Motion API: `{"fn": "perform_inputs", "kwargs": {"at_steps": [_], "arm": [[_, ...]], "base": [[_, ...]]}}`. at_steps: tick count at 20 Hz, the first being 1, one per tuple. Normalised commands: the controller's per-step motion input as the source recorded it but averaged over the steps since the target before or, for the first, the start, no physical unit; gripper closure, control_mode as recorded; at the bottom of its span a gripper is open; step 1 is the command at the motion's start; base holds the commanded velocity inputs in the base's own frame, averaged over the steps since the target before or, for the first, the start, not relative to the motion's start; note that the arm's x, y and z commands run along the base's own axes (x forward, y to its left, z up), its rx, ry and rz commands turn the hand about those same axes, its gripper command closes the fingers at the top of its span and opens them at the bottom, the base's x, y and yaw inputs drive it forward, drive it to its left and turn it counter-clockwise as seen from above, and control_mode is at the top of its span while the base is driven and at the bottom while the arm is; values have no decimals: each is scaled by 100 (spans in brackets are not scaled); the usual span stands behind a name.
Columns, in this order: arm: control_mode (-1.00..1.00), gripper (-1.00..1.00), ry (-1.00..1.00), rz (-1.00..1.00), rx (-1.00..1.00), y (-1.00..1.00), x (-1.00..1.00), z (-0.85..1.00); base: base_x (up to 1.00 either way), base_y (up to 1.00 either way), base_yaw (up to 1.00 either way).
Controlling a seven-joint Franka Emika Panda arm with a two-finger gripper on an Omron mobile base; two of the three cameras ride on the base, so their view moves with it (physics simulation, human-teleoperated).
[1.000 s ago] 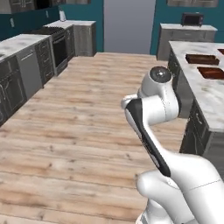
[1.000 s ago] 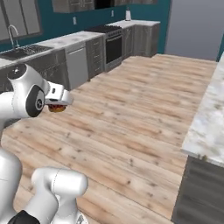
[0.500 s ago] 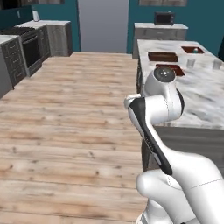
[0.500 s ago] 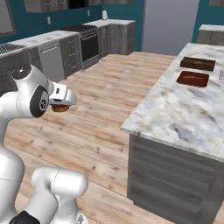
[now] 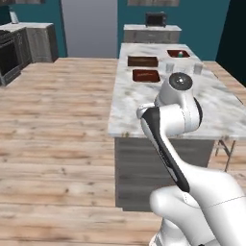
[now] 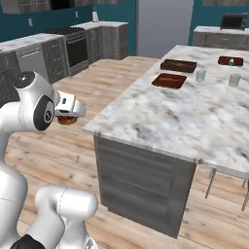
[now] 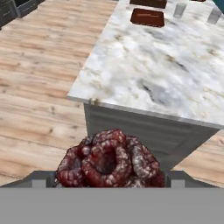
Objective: Take the cupcake and cake from the fridge and place them on the empty tray on the dining counter.
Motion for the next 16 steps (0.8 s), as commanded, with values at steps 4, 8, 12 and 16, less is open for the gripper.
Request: {"fn": "perform_inputs", "kwargs": {"at_steps": [4, 8, 12, 16], "arm": [[100, 100, 0, 0, 0, 0, 0, 0], [100, 100, 0, 0, 0, 0, 0, 0], [100, 100, 0, 0, 0, 0, 0, 0], [100, 100, 0, 0, 0, 0, 0, 0]], "base": [[0, -100, -12], [2, -100, -10], [8, -100, -9], [20, -100, -8]]}}
